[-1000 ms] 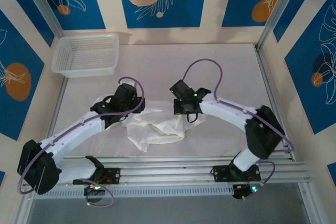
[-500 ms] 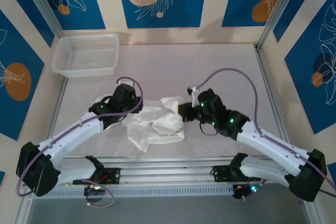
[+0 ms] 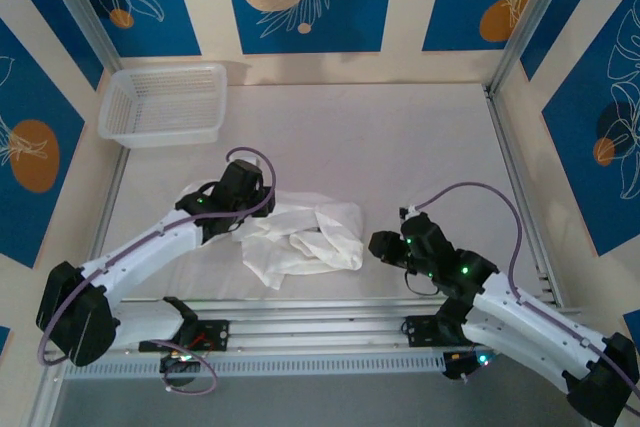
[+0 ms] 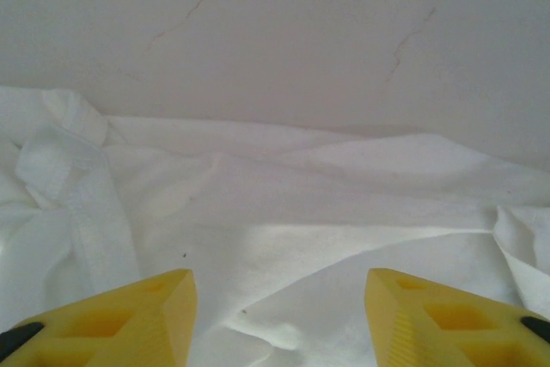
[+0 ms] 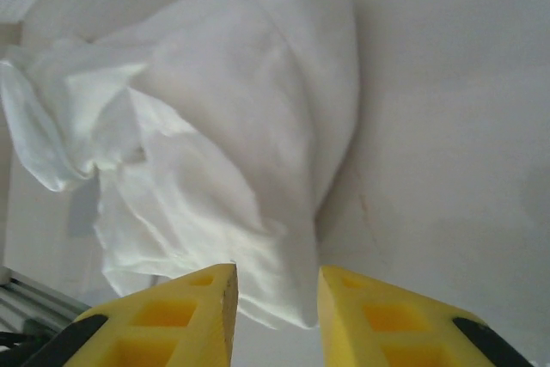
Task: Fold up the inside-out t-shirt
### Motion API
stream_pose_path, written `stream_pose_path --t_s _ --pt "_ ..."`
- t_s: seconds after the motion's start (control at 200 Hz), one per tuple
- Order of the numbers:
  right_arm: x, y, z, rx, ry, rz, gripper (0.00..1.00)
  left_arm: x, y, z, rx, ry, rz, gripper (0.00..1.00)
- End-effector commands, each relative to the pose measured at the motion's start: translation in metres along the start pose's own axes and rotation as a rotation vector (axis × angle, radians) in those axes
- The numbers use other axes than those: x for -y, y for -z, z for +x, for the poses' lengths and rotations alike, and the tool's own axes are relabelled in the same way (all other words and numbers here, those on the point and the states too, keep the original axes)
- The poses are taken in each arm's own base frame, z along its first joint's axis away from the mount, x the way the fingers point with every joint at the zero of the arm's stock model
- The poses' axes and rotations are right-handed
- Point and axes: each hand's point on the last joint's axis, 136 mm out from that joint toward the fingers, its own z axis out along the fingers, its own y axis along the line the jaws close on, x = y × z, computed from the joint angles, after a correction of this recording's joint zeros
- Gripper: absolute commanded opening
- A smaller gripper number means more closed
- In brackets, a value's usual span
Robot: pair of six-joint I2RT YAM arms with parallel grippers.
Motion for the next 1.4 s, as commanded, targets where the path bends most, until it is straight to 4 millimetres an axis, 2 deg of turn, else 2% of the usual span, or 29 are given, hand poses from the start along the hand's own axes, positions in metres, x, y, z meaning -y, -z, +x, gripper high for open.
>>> stream_pose_path --t_s 0.0,0.11,0.26,0.39,0.47,0.565,0.61,0.69,0.81,0.85,0.915,0.975,1.035,1.085,1.145,1.225,1.26,1.32,1.395 --pt "-0.006 -0.002 -0.001 -0.033 -0.048 0.068 0.33 0.006 0.005 -0.013 0.033 0.027 0.03 0.54" --pt "0.0 -0.014 0.001 -0.06 -0.045 0.229 0.4 0.005 0.005 -0.011 0.03 0.023 0.025 0.54" --pt "-0.012 -0.035 0.01 -0.094 0.003 0.311 0.47 0.002 0.005 -0.01 0.029 0.015 0.014 0.55" --pt "-0.002 -0.042 0.005 -0.071 0.047 0.415 0.52 0.001 0.005 -0.01 0.031 0.006 0.008 0.54" --pt "0.001 -0.045 0.003 -0.069 0.06 0.436 0.5 0.0 0.005 -0.009 0.031 0.001 0.004 0.54" --pt "-0.009 -0.054 0.007 -0.095 0.051 0.359 0.37 -0.002 0.004 -0.009 0.034 -0.008 -0.007 0.54" --pt "-0.013 -0.059 0.009 -0.105 0.041 0.331 0.34 -0.003 0.004 -0.009 0.037 -0.011 -0.009 0.54" --pt "-0.016 -0.067 0.012 -0.124 0.025 0.314 0.34 -0.002 0.003 -0.01 0.038 -0.01 -0.006 0.54" --pt "-0.021 -0.076 0.015 -0.147 0.006 0.282 0.42 -0.001 0.002 -0.009 0.033 -0.013 -0.005 0.54" --pt "-0.022 -0.076 0.015 -0.148 0.014 0.28 0.37 -0.002 0.002 -0.008 0.031 -0.015 -0.008 0.54" --pt "-0.025 -0.068 0.008 -0.122 0.04 0.288 0.16 -0.004 0.002 -0.007 0.03 -0.016 -0.013 0.54" --pt "-0.031 -0.056 -0.001 -0.073 0.093 0.291 0.04 -0.005 0.002 -0.006 0.027 -0.014 -0.015 0.54" --pt "-0.044 -0.044 -0.009 -0.023 0.155 0.245 0.0 -0.005 0.002 -0.004 0.026 -0.011 -0.009 0.54" --pt "-0.068 -0.038 -0.012 0.001 0.234 0.128 0.0 -0.003 0.001 -0.004 0.023 -0.009 -0.002 0.54" --pt "-0.103 -0.034 -0.001 -0.021 0.349 -0.072 0.0 -0.002 0.001 -0.004 0.024 -0.005 0.004 0.54" --pt "-0.14 -0.031 0.037 -0.115 0.505 -0.331 0.01 -0.001 0.0 -0.005 0.024 -0.004 0.008 0.54" --pt "-0.143 -0.034 0.054 -0.158 0.551 -0.372 0.05 0.0 0.0 -0.005 0.025 -0.001 0.01 0.54" --pt "-0.132 -0.044 0.077 -0.233 0.593 -0.364 0.11 -0.001 0.0 -0.004 0.022 0.001 0.008 0.54" --pt "-0.11 -0.055 0.085 -0.27 0.555 -0.275 0.19 -0.004 0.001 -0.002 0.022 0.005 0.002 0.54"
